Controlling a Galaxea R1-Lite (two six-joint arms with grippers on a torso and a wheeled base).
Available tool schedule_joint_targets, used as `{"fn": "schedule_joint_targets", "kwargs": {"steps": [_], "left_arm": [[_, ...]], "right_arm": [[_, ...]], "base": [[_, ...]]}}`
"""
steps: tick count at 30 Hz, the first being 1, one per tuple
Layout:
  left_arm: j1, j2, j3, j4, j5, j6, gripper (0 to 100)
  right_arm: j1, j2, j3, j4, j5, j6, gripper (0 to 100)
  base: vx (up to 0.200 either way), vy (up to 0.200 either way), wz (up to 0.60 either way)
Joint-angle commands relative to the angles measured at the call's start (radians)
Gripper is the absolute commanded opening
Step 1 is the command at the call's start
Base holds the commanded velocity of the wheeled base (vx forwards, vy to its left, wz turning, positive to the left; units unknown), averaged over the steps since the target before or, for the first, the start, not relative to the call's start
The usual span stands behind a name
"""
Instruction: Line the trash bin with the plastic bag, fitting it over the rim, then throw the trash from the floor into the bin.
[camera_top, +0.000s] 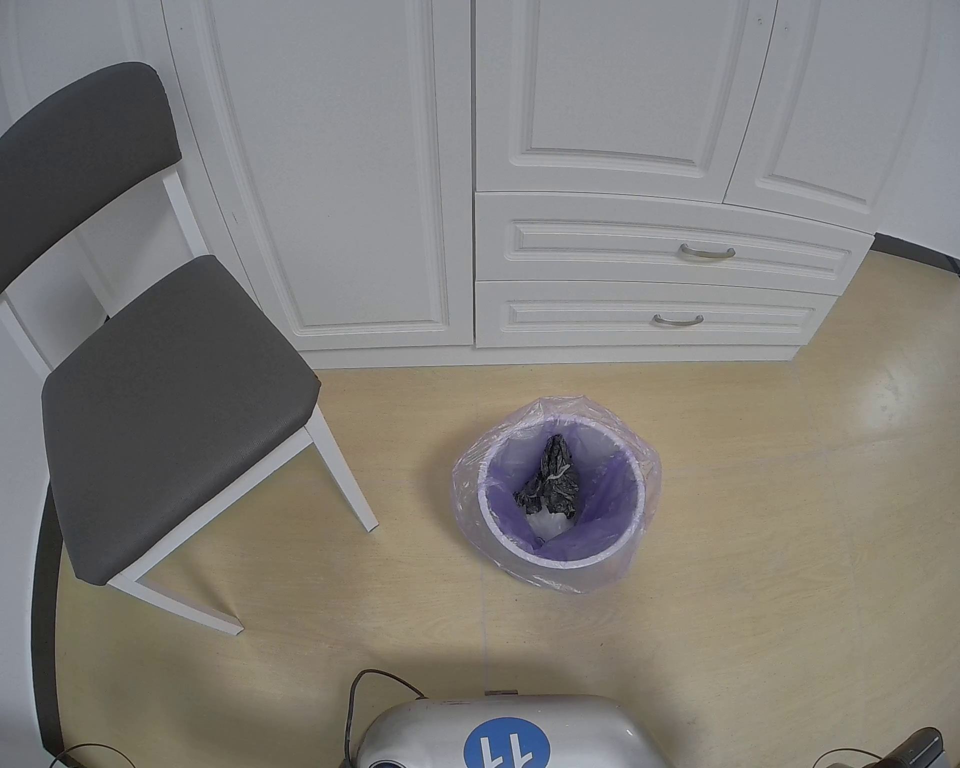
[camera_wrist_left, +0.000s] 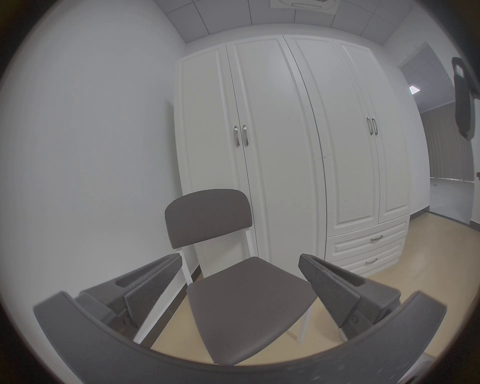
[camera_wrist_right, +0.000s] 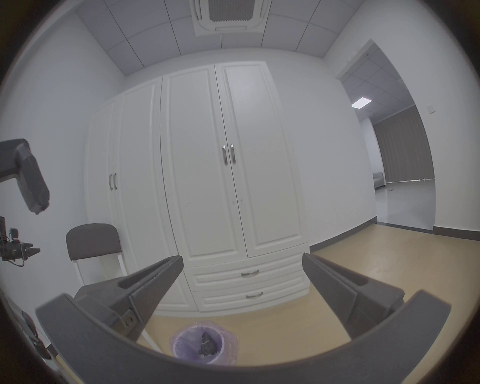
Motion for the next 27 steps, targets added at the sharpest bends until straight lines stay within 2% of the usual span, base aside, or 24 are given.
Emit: {"fn": "schedule_joint_targets", "kwargs": {"steps": [1, 11, 18, 27], "left_arm": [[0.029, -0.067, 0.002, 0.030, 0.000, -0.001, 100], [0.040, -0.119, 0.011, 0.070, -0.001, -0.001, 100], [0.052, -0.170, 0.040, 0.098, -0.003, -0.002, 100], [0.081, -0.234, 0.114, 0.095, -0.003, -0.013, 100]], "right_arm": [[-0.011, -0.120, 0.047, 0.001, 0.000, 0.005, 100], [-0.025, -0.189, 0.107, -0.002, -0.003, 0.019, 100], [-0.022, -0.199, 0.138, -0.008, -0.006, 0.093, 100], [-0.020, -0.199, 0.201, -0.008, -0.002, 0.090, 100]], "base": [[0.000, 0.000, 0.00], [0.000, 0.000, 0.00], [0.000, 0.000, 0.00], [0.000, 0.000, 0.00]]}}
